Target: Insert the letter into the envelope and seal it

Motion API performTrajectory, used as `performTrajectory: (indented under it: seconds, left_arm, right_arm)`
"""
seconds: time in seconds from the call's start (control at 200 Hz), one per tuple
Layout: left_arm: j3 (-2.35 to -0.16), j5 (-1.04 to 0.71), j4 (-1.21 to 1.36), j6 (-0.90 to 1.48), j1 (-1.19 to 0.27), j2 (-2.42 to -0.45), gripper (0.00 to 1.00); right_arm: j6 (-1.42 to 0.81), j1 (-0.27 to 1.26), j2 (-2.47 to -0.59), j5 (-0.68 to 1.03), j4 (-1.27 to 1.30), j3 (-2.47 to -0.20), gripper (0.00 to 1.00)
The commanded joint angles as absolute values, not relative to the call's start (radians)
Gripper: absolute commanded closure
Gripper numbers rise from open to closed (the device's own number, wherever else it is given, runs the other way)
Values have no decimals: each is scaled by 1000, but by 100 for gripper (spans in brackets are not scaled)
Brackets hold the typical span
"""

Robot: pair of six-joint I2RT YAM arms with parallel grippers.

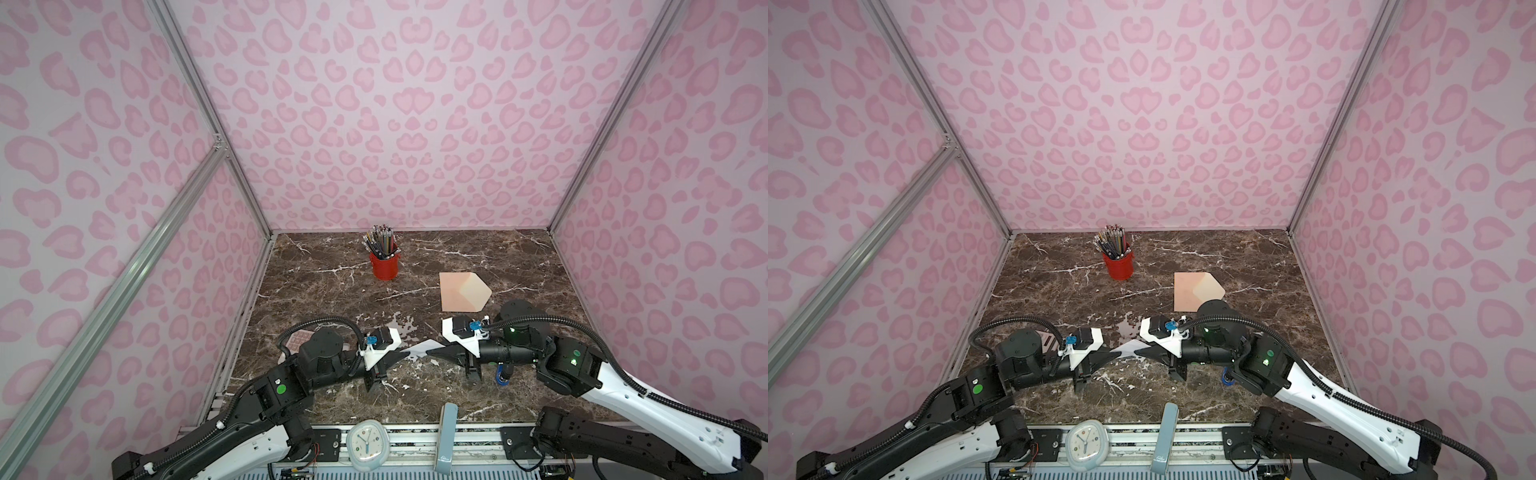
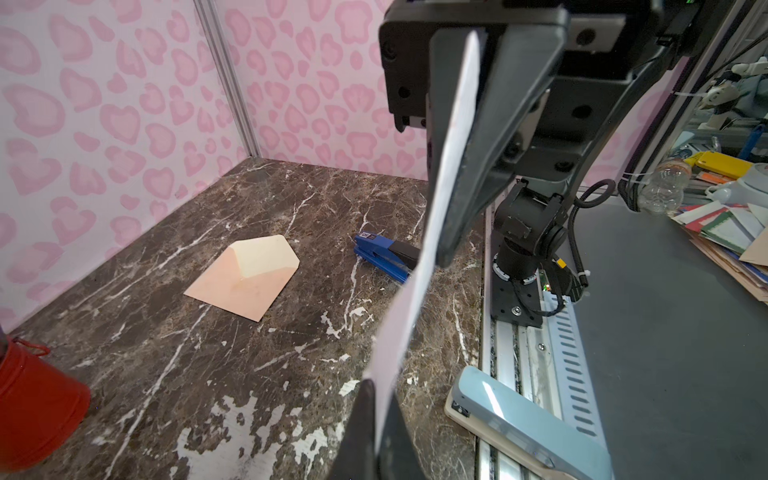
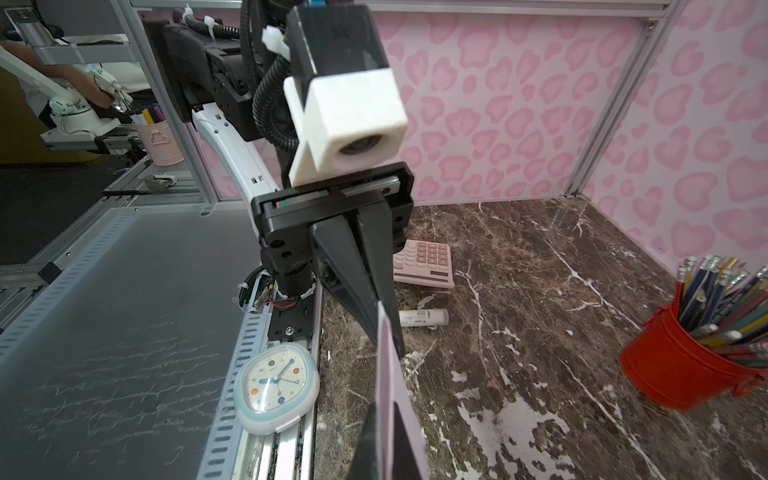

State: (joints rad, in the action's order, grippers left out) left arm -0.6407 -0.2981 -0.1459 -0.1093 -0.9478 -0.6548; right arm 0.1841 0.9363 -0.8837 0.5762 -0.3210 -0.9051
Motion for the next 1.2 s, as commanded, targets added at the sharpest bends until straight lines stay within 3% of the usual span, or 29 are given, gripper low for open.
performTrajectory:
  seconds: [0.0, 0.16, 0.37, 0.475, 0.58, 0.67, 0.77, 0.95, 1.195]
  left_arm:
    - [-627, -291, -82, -85, -938, -630, 73]
    - [-606, -306, -58, -74, -933, -607, 74]
    - [-608, -340, -50, -78, -930, -638, 84]
    - [-612, -348, -45, -80, -930, -657, 96]
    - [-637, -290, -82, -72, -929, -672, 96]
    - [-682, -215, -160, -97, -930, -694, 96]
    - [-721, -172, -227, -137, -930, -702, 96]
    - [-763, -145, -311, -190, -935, -729, 96]
    - [-801, -178, -369, -221, -945, -758, 96]
  right_arm:
    - [162, 927, -865, 573, -265, -881, 100]
    - [143, 918, -851, 584, -230, -860, 100]
    - [135, 914, -845, 588, -222, -856, 100]
    - [136, 909, -839, 585, -226, -855, 100]
    - [167, 905, -836, 544, -277, -858, 100]
    - [233, 904, -854, 500, -388, -894, 63]
    - [290, 906, -881, 444, -490, -941, 46]
    - [369, 905, -932, 398, -582, -1060, 33]
    - [454, 907, -1062, 428, -691, -1245, 28]
